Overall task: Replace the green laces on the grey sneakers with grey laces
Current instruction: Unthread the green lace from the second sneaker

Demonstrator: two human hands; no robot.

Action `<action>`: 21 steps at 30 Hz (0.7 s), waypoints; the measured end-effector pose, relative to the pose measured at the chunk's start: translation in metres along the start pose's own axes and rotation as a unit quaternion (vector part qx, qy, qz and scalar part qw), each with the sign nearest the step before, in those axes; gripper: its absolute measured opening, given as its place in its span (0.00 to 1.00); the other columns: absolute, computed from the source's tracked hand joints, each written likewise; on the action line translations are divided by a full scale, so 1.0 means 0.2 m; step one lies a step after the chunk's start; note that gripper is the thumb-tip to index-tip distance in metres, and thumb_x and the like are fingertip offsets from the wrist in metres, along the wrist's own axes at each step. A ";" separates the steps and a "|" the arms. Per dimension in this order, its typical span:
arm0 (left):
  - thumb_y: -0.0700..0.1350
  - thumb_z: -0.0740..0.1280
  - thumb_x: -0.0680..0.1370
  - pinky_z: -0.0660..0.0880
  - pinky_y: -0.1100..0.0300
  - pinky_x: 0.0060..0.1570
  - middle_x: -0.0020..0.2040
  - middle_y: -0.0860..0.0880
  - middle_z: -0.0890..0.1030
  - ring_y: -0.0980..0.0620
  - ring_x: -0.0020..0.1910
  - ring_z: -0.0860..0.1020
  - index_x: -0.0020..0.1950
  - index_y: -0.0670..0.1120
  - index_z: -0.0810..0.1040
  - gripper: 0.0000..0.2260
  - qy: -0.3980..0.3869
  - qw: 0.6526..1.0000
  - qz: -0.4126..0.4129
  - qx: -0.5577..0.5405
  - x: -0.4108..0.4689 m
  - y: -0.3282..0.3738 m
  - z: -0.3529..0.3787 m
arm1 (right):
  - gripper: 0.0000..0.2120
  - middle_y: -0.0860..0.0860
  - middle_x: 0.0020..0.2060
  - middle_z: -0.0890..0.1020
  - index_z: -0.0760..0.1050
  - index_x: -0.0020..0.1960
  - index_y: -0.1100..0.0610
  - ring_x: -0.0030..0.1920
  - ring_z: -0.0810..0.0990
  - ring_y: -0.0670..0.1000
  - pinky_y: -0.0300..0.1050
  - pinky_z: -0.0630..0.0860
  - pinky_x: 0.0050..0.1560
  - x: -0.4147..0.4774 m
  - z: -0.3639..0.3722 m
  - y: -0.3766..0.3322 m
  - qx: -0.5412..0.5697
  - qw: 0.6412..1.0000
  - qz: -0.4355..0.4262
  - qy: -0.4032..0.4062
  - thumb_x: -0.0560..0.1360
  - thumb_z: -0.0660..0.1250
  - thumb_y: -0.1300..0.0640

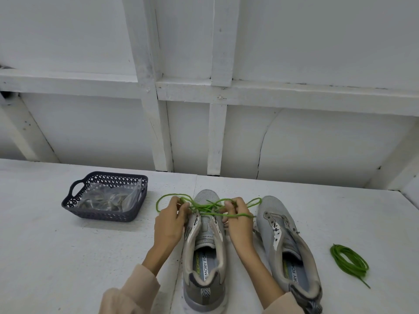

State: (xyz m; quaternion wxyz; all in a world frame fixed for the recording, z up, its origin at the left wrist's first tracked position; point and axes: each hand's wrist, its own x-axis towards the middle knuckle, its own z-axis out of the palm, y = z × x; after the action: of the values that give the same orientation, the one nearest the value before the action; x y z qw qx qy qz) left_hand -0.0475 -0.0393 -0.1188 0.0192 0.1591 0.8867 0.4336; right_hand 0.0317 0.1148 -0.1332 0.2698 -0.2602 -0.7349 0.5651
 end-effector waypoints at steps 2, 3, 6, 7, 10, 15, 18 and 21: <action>0.53 0.61 0.82 0.74 0.55 0.41 0.38 0.58 0.82 0.53 0.36 0.81 0.45 0.51 0.71 0.08 0.000 1.000 -0.007 -0.019 -0.01 0.00 0.00 | 0.09 0.49 0.34 0.81 0.70 0.41 0.50 0.31 0.76 0.48 0.50 0.73 0.35 -0.01 0.00 0.01 0.024 1.000 0.008 0.012 0.80 0.63 0.52; 0.53 0.62 0.81 0.72 0.57 0.39 0.38 0.58 0.81 0.54 0.37 0.80 0.45 0.51 0.72 0.08 -0.013 1.000 -0.001 -0.009 -0.02 0.01 0.00 | 0.10 0.48 0.34 0.81 0.71 0.40 0.51 0.33 0.76 0.49 0.50 0.73 0.36 -0.02 0.00 0.01 0.010 1.000 0.000 0.002 0.78 0.66 0.50; 0.54 0.66 0.78 0.69 0.59 0.37 0.39 0.58 0.81 0.56 0.39 0.80 0.44 0.53 0.74 0.07 -0.045 0.999 0.018 0.025 -0.03 0.01 0.00 | 0.10 0.47 0.38 0.82 0.75 0.37 0.48 0.42 0.79 0.50 0.49 0.75 0.44 0.00 -0.01 0.00 -0.032 0.999 -0.017 -0.036 0.71 0.75 0.54; 0.54 0.66 0.78 0.70 0.58 0.38 0.39 0.57 0.81 0.55 0.39 0.80 0.43 0.53 0.74 0.07 -0.044 0.998 0.022 0.030 -0.02 0.01 0.00 | 0.11 0.47 0.38 0.82 0.75 0.36 0.46 0.43 0.80 0.50 0.49 0.75 0.45 0.01 -0.01 0.00 -0.036 0.998 -0.019 -0.040 0.70 0.76 0.55; 0.52 0.64 0.80 0.77 0.52 0.42 0.37 0.55 0.82 0.53 0.35 0.81 0.42 0.51 0.73 0.09 -0.009 0.999 -0.002 -0.033 0.00 -0.01 0.00 | 0.07 0.45 0.32 0.80 0.75 0.36 0.44 0.36 0.77 0.50 0.57 0.77 0.41 0.01 -0.01 0.01 0.003 1.000 -0.005 -0.003 0.70 0.70 0.46; 0.70 0.62 0.69 0.78 0.51 0.44 0.38 0.56 0.83 0.54 0.37 0.80 0.41 0.54 0.76 0.20 -0.015 0.995 -0.028 -0.094 -0.03 -0.02 0.01 | 0.10 0.44 0.29 0.79 0.74 0.36 0.48 0.32 0.75 0.48 0.52 0.75 0.38 -0.01 -0.01 0.02 0.039 0.999 0.027 0.012 0.71 0.73 0.48; 0.71 0.61 0.66 0.76 0.53 0.41 0.38 0.58 0.82 0.56 0.36 0.79 0.41 0.56 0.77 0.20 -0.035 0.998 0.006 -0.052 -0.04 -0.01 0.03 | 0.13 0.44 0.29 0.78 0.74 0.32 0.50 0.32 0.75 0.46 0.46 0.74 0.39 0.00 -0.01 0.01 -0.004 0.999 0.023 -0.028 0.69 0.77 0.54; 0.63 0.65 0.74 0.78 0.49 0.43 0.37 0.58 0.82 0.55 0.38 0.80 0.41 0.57 0.76 0.11 -0.015 0.998 0.002 -0.058 -0.03 -0.03 0.03 | 0.09 0.46 0.31 0.81 0.77 0.34 0.51 0.34 0.77 0.49 0.50 0.76 0.41 0.01 -0.01 0.02 -0.005 1.000 0.000 -0.013 0.71 0.75 0.56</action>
State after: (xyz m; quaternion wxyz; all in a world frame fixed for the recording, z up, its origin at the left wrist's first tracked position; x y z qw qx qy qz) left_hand -0.0435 -0.0404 -0.1278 0.0407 0.1665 0.8594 0.4817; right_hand 0.0324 0.1189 -0.1362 0.2591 -0.2544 -0.7410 0.5649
